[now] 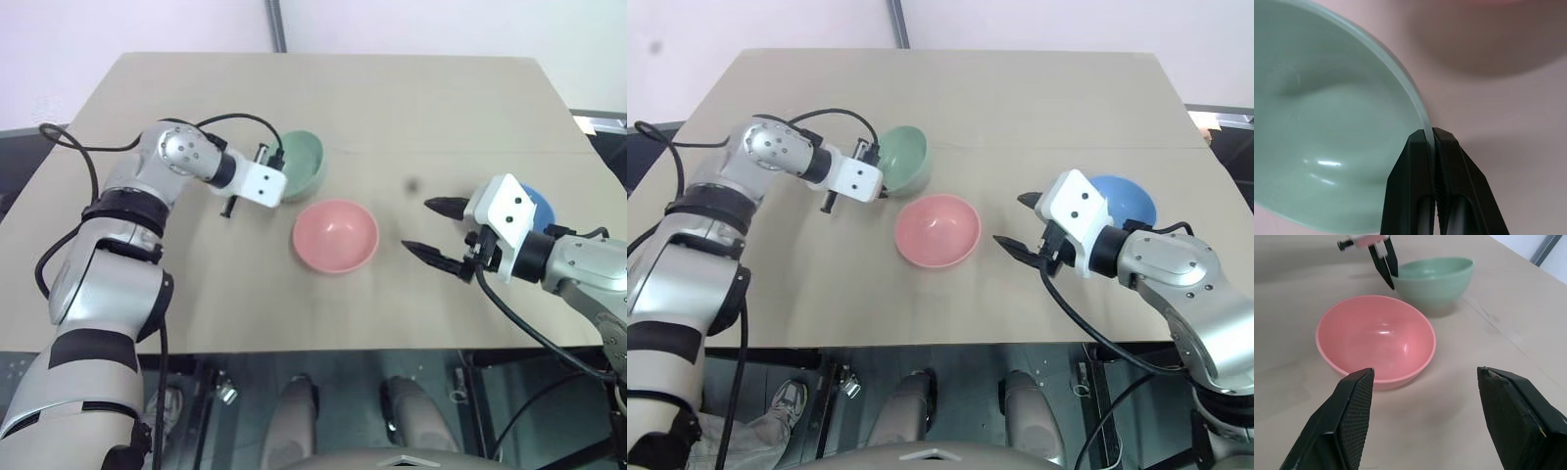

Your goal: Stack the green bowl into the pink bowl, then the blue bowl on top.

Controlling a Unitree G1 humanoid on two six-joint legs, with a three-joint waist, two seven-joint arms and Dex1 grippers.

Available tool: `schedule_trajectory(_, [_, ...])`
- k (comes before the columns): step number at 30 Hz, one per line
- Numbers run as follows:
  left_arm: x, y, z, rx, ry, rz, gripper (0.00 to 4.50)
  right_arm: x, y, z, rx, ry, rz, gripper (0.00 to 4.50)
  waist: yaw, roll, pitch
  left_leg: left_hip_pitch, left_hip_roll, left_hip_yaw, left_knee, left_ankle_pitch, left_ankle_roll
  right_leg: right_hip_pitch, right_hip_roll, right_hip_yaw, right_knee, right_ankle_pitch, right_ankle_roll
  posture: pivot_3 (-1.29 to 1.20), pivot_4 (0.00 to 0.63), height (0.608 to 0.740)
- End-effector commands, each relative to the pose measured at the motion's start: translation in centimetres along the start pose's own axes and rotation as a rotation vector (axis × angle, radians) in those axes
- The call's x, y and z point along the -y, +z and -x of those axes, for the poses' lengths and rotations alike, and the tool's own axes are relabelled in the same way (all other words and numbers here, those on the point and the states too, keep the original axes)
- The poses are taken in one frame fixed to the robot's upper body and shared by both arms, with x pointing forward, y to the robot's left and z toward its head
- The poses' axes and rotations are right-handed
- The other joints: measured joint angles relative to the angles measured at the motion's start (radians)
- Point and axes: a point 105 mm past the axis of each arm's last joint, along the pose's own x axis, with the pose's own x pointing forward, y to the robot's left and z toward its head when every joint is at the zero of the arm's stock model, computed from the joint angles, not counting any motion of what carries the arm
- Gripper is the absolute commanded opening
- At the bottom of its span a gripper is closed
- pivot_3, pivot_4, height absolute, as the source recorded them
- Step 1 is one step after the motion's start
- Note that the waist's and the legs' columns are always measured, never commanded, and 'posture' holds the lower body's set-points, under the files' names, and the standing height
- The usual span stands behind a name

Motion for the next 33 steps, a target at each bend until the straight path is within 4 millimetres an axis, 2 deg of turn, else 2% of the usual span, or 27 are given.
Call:
schedule_trajectory(1, [-1.5,2.3,3.5,0.096,0.052,-0.030,0.03,0.2,0.8,0.5,0.044,0.018,0.009,3.75,0.000,0.000,0.000,0.000,0.000,0.000,0.000,0.000,0.000,0.000,0.000,0.000,0.000,0.000,0.000,0.00,0.150,0.740])
schedule_trajectory(2, [-1.5,2.8,4.0,0.110,0.044,-0.031,0.03,0.0,0.8,0.5,0.048,0.037,-0.002,3.75,0.000,0.000,0.000,0.000,0.000,0.000,0.000,0.000,0.000,0.000,0.000,0.000,0.000,0.000,0.000,0.00,0.150,0.740])
schedule_trajectory(5, [-1.2,4.7,5.2,0.160,0.013,-0.029,0.00,0.4,1.0,0.8,0.071,0.030,-0.005,4.47,0.001,0.000,0.000,0.000,0.000,0.000,0.001,0.000,0.000,0.000,0.000,0.000,0.001,0.000,0.000,0.00,0.150,0.740])
schedule_trajectory(10, [0.1,7.4,5.3,0.226,-0.064,-0.046,0.00,1.4,1.1,0.8,0.077,-0.040,0.022,4.47,0.001,0.000,0.000,0.001,0.000,0.000,0.002,0.000,0.000,0.000,0.000,0.000,0.004,0.000,0.000,0.00,0.150,0.740])
schedule_trajectory(19, [1.3,10.2,2.8,0.318,-0.171,-0.136,0.00,1.1,0.8,1.2,0.055,-0.068,0.029,4.47,0.002,0.000,0.000,0.002,0.000,-0.001,0.009,0.000,0.000,0.000,0.001,0.001,0.013,0.000,0.000,0.00,0.150,0.740])
schedule_trajectory(22, [1.6,10.4,2.6,0.326,-0.193,-0.158,0.96,1.0,0.7,1.5,0.048,-0.089,0.027,4.50,0.000,0.000,0.000,0.002,0.000,-0.001,0.009,0.000,0.000,0.000,0.001,0.001,0.012,0.000,0.000,0.00,0.150,0.740])
schedule_trajectory(25, [1.1,11.0,2.6,0.359,-0.171,-0.163,2.31,1.0,0.4,1.9,0.036,-0.109,0.021,4.50,0.001,0.000,0.000,0.002,0.000,-0.001,0.009,0.000,0.000,0.000,0.001,0.001,0.012,0.000,0.000,0.00,0.150,0.740])
schedule_trajectory(29, [0.4,10.6,3.4,0.365,-0.138,-0.094,2.31,1.1,0.1,2.3,0.018,-0.142,0.018,4.50,0.001,0.000,0.000,0.002,0.000,-0.001,0.009,0.000,0.000,0.000,0.001,0.001,0.012,0.000,0.000,0.00,0.150,0.740])
schedule_trajectory(33, [-0.1,10.0,5.0,0.377,-0.093,0.033,2.31,2.0,-1.5,2.6,-0.049,-0.197,-0.007,4.50,-0.001,0.000,0.000,0.002,0.000,-0.001,0.009,0.000,0.000,0.000,0.002,0.001,0.013,0.000,0.000,0.00,0.150,0.740])
